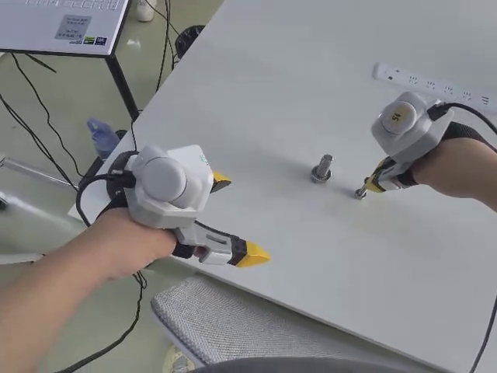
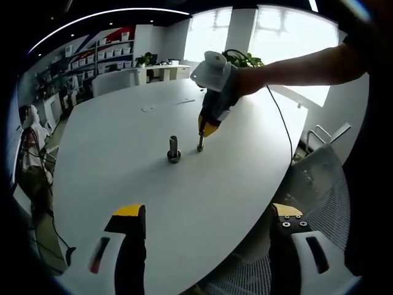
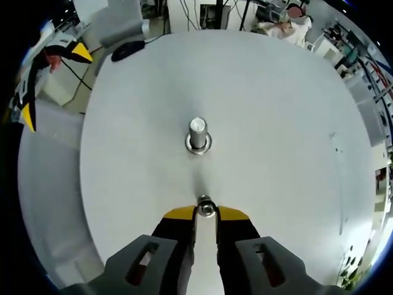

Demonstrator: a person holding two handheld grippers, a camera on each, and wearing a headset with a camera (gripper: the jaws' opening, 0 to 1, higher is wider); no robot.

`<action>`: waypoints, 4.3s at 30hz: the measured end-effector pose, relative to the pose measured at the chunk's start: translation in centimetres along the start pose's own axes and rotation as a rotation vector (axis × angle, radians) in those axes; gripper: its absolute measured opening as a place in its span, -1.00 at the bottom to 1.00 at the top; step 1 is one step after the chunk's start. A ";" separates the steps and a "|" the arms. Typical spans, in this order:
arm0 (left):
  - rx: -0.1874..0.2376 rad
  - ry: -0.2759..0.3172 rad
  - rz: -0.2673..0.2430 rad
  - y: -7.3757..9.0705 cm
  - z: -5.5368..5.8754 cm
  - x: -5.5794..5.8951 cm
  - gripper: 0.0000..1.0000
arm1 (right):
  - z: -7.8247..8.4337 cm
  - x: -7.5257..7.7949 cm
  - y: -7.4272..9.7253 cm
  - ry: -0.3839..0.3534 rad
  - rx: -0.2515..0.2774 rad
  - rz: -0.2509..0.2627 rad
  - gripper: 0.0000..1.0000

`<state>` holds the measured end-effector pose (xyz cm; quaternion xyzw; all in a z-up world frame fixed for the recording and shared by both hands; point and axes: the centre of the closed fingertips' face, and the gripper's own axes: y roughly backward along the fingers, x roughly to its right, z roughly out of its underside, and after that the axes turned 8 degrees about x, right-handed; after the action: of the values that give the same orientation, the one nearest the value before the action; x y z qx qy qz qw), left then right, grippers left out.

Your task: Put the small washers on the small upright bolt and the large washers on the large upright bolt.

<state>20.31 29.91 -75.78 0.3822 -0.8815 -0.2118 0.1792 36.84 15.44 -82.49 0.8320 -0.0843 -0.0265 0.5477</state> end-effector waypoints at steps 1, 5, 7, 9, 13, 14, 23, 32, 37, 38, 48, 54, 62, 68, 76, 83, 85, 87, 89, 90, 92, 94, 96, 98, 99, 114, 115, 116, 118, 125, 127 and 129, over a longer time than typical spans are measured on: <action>0.000 0.000 0.001 0.0 0.0 0.0 0.65 | 0.0 -0.1 -0.1 0.001 0.000 -0.002 -0.75; -0.003 0.002 0.005 -0.2 0.1 0.0 0.64 | 0.3 0.0 -0.3 -0.002 -0.005 -0.003 -0.75; -0.002 0.006 0.007 -0.2 0.0 -0.1 0.63 | 0.3 0.0 -0.4 0.000 -0.003 -0.004 -0.75; 0.007 0.016 0.012 -0.3 -0.1 0.0 0.64 | 0.4 -0.1 -0.5 0.005 -0.003 -0.005 -0.75; 0.001 0.009 0.014 -0.4 0.0 -0.2 0.64 | 0.5 -0.3 -0.8 0.003 -0.004 -0.006 -0.75; 0.001 0.014 0.017 -0.5 0.0 -0.2 0.64 | 0.7 -0.3 -0.9 0.005 -0.009 -0.005 -0.75; -0.007 0.007 0.030 -0.6 0.2 -0.3 0.63 | 1.4 -0.3 -2.3 0.003 -0.015 -0.004 -0.75; -0.016 0.013 0.028 -0.1 0.7 -0.7 0.61 | 1.4 0.0 -3.3 -0.001 -0.012 0.002 -0.75; -0.015 0.014 0.028 0.1 0.7 -0.8 0.61 | 1.3 -0.1 -3.3 -0.003 -0.016 0.000 -0.75; -0.015 0.015 0.027 0.1 0.7 -0.8 0.61 | 1.3 -0.2 -3.3 0.004 -0.018 0.000 -0.74; -0.013 0.016 0.030 0.2 0.8 -0.4 0.59 | 1.3 -0.4 -3.2 0.021 -0.017 0.004 -0.73; -0.016 0.022 0.018 0.6 1.2 -0.2 0.59 | 1.3 -0.4 -3.2 0.031 -0.019 0.004 -0.72; -0.010 0.025 0.007 0.7 1.0 -0.3 0.58 | 1.9 -0.1 -3.3 0.038 -0.028 0.004 -0.71; -0.009 0.024 0.002 0.7 0.9 -0.2 0.57 | 2.0 0.4 -3.5 0.022 0.001 0.002 -0.60; -0.011 0.024 0.001 0.9 0.9 -0.3 0.58 | 0.9 0.1 -2.7 -0.017 0.058 0.002 -0.50; 0.003 0.022 -0.002 0.7 0.3 -0.4 0.60 | 0.0 -0.4 -1.1 -0.058 0.123 0.003 -0.38; 0.006 0.018 -0.005 0.9 0.2 -0.4 0.58 | -0.7 -0.4 -0.3 -0.045 0.156 0.016 -0.36; 0.029 0.026 -0.010 1.0 -0.3 -0.5 0.56 | -1.0 -0.3 0.6 -0.046 0.179 0.032 -0.32; 0.036 0.031 -0.016 1.2 -0.5 -0.5 0.58 | -1.5 -0.2 1.4 -0.060 0.222 0.048 -0.28; 0.036 0.029 -0.021 1.2 -0.5 -0.5 0.61 | -1.6 -0.2 1.8 -0.063 0.233 0.056 -0.26; 0.036 0.028 -0.025 1.2 -0.5 -0.4 0.65 | -1.8 -0.5 2.6 -0.070 0.274 0.062 -0.23; 0.039 0.029 -0.028 1.3 -0.5 -0.3 0.66 | -1.9 -0.7 3.4 -0.104 0.315 0.071 -0.20; 0.041 0.031 -0.027 1.4 -0.5 -0.2 0.66 | -1.7 -0.6 4.1 -0.122 0.343 0.090 -0.17; 0.040 0.031 -0.027 1.5 -0.5 -0.1 0.66 | -1.5 -0.6 4.6 -0.143 0.365 0.105 -0.13; 0.040 0.029 -0.029 1.6 -0.6 0.0 0.66 | -1.5 -0.7 5.0 -0.167 0.386 0.111 -0.09; 0.082 0.003 -0.052 2.1 -2.3 0.5 0.69 | -1.2 -3.1 12.1 -0.342 0.713 0.176 0.21; 0.084 0.007 -0.053 2.1 -2.3 0.5 0.69 | -1.0 -3.3 12.4 -0.345 0.723 0.178 0.23; 0.085 0.008 -0.054 2.1 -2.3 0.5 0.70 | -0.7 -3.5 12.8 -0.358 0.733 0.177 0.23; 0.082 0.002 -0.059 2.3 -2.3 0.6 0.70 | -0.4 -3.9 13.1 -0.375 0.742 0.178 0.24; 0.109 0.023 -0.089 3.6 -2.7 0.7 0.72 | 1.0 -6.0 14.3 -0.408 0.782 0.197 0.35; 0.109 0.036 -0.095 4.0 -2.7 0.7 0.72 | 1.2 -6.2 14.8 -0.420 0.808 0.217 0.42; 0.118 0.040 -0.099 4.3 -2.8 0.8 0.72 | 1.3 -6.7 15.1 -0.431 0.820 0.219 0.48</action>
<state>18.55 31.36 -71.10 0.4393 -0.8687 -0.1603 0.1634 28.36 9.53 -69.49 0.9413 -0.2869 -0.1049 0.1438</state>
